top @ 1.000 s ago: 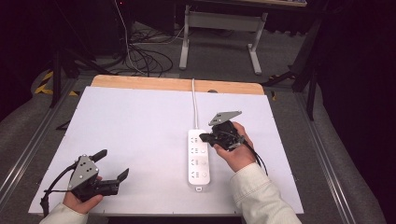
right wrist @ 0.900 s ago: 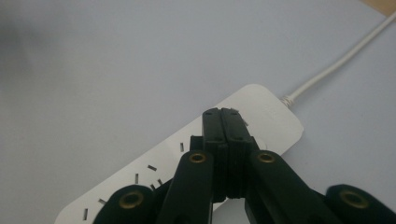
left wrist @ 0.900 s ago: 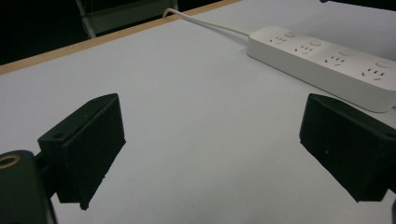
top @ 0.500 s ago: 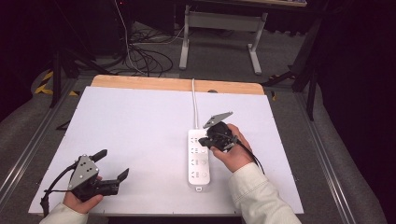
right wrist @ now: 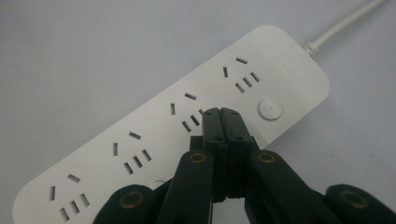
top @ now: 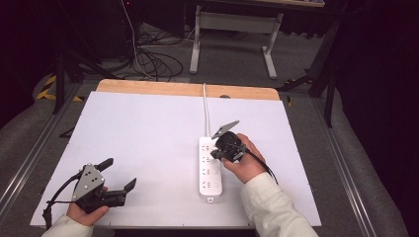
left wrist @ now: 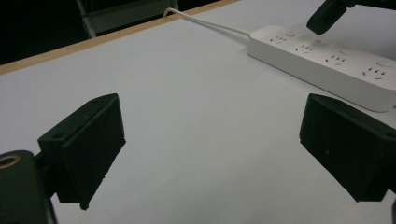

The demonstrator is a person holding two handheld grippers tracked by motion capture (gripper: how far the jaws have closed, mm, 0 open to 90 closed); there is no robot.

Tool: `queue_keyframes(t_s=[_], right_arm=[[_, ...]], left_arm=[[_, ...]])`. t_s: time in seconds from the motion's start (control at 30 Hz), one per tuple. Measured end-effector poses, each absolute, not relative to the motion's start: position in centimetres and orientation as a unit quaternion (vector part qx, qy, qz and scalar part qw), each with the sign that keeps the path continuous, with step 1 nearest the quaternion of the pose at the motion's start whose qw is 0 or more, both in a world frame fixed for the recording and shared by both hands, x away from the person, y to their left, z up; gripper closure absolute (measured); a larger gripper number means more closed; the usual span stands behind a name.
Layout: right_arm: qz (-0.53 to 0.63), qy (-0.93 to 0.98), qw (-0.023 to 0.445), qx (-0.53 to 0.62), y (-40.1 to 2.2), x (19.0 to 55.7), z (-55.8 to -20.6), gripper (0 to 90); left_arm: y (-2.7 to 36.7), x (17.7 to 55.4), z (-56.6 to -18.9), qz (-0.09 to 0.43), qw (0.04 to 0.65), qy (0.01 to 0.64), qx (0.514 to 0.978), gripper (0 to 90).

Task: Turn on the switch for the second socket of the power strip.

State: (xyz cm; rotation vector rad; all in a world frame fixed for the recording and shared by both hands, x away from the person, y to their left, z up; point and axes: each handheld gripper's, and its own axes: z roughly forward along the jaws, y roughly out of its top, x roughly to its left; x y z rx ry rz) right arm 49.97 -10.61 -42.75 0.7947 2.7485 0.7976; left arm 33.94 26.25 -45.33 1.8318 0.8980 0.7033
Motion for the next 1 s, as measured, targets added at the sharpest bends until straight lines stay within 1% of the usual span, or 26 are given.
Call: queue_keyframes(t_s=[0.53, 0.8, 1.0], right_arm=[[0.247, 0.928, 0.081, 0.266, -10.25, 50.04, -43.38, 90.0], [0.254, 0.925, 0.087, 0.270, -10.42, 49.86, -43.51, 90.0], [0.260, 0.922, 0.082, 0.274, -10.64, 49.86, -43.67, 90.0]], left_arm=[[26.26, 33.93, -45.33, 0.287, 0.472, 0.367, 0.748, 7.1], [26.21, 33.93, -45.36, 0.286, 0.473, 0.368, 0.748, 7.1], [26.15, 33.92, -45.38, 0.285, 0.474, 0.370, 0.746, 7.1]])
